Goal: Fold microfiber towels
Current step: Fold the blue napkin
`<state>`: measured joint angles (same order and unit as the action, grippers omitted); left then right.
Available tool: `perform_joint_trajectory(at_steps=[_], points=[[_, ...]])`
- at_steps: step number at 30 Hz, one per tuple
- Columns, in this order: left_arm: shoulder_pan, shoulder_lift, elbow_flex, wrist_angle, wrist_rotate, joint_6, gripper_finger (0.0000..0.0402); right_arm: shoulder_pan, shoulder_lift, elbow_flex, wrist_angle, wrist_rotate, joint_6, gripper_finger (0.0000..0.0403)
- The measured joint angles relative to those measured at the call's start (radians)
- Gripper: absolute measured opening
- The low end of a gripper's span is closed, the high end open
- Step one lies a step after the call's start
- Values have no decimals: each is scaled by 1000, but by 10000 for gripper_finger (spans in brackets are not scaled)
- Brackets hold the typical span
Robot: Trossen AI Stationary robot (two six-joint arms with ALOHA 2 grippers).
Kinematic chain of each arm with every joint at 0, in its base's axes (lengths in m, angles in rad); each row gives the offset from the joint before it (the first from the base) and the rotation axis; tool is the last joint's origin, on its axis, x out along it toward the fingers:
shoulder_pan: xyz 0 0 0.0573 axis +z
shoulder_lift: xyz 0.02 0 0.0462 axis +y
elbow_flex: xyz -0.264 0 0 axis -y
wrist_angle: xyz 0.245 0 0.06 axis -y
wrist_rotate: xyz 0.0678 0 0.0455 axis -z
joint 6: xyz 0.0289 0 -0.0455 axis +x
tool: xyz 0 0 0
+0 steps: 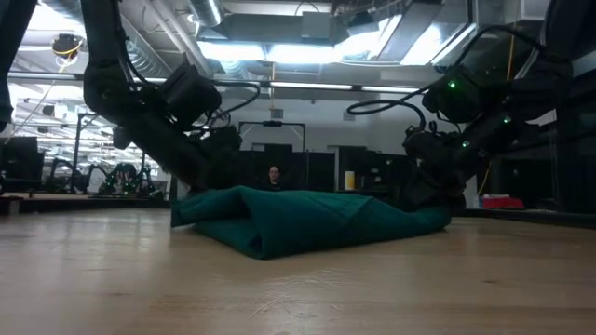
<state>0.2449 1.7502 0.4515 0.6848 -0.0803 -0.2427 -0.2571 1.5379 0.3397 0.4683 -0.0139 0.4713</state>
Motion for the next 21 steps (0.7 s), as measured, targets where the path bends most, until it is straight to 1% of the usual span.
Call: perform_joint_trajectory(at_steps=[2, 4, 6, 8, 11, 13, 15, 17, 19, 21], points=[[-3, -34, -1, 1, -22, 7, 2, -6, 1, 0, -9, 0, 13, 149], [-7, -80, -5, 1, -8, 8, 2, -11, 10, 0, 2, 0, 19, 171], [-18, -132, -6, -10, -10, 7, 2, -13, 24, 2, 17, 6, 30, 186], [-40, -199, -7, -28, 15, 11, 2, -13, 38, 2, 39, 10, 38, 193], [-76, -296, -6, -30, 138, 15, 2, -13, 54, 2, 80, 11, 50, 194], [-108, -354, -5, -27, 242, -5, 2, -14, 58, 0, 106, 10, 70, 188], [-156, -400, 6, -28, 365, -52, 2, -14, 60, 5, 124, 6, 80, 181], [-222, -425, 30, -30, 453, -118, 2, -14, 59, 30, 138, -15, 91, 174], [-305, -440, 56, -40, 466, -164, 2, -14, 59, 61, 139, -42, 91, 169], [-389, -442, 87, -93, 449, -195, 2, -14, 59, 95, 140, -67, 92, 165]])
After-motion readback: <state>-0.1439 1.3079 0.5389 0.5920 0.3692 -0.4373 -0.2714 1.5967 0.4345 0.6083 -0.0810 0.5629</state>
